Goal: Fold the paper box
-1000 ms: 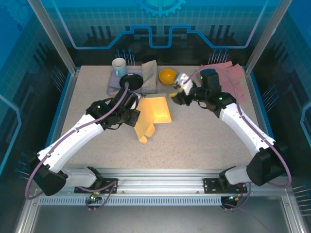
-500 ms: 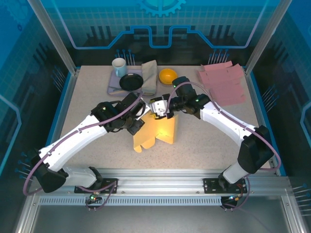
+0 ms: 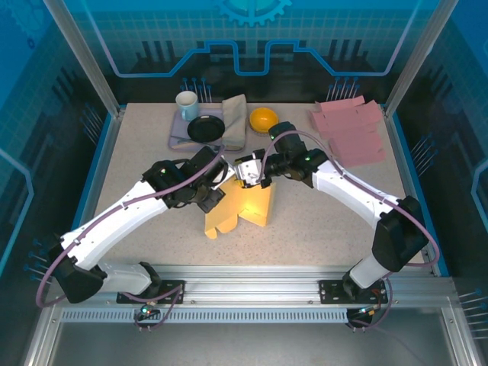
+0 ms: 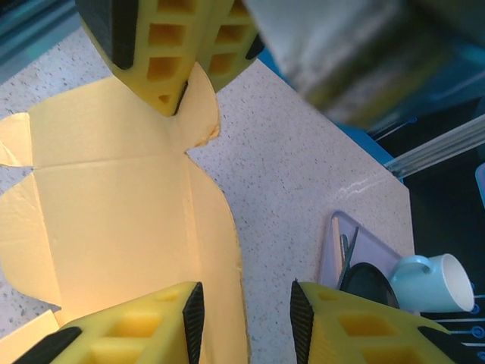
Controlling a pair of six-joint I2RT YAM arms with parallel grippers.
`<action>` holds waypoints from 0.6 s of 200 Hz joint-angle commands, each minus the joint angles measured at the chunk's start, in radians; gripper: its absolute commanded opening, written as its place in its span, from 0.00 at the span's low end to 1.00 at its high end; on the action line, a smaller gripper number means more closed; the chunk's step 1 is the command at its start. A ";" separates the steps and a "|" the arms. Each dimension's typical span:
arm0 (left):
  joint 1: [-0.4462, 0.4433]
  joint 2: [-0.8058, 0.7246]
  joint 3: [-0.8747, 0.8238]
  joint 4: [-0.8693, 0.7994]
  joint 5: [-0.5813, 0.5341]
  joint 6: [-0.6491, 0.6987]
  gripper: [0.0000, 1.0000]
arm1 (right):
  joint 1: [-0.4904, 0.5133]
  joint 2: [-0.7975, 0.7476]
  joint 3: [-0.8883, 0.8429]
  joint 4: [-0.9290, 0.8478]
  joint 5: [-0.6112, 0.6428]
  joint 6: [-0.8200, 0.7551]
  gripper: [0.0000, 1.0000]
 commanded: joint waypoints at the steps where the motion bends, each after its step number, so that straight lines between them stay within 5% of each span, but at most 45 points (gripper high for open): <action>1: -0.010 -0.047 -0.019 0.113 0.021 0.034 0.00 | 0.003 -0.011 -0.055 0.031 -0.040 0.041 0.38; 87: -0.011 -0.077 -0.040 0.137 0.084 0.028 0.00 | -0.014 -0.027 -0.081 0.035 -0.042 0.010 0.37; 120: -0.010 -0.096 -0.049 0.144 0.103 0.031 0.00 | -0.020 -0.035 -0.098 0.051 -0.048 0.009 0.30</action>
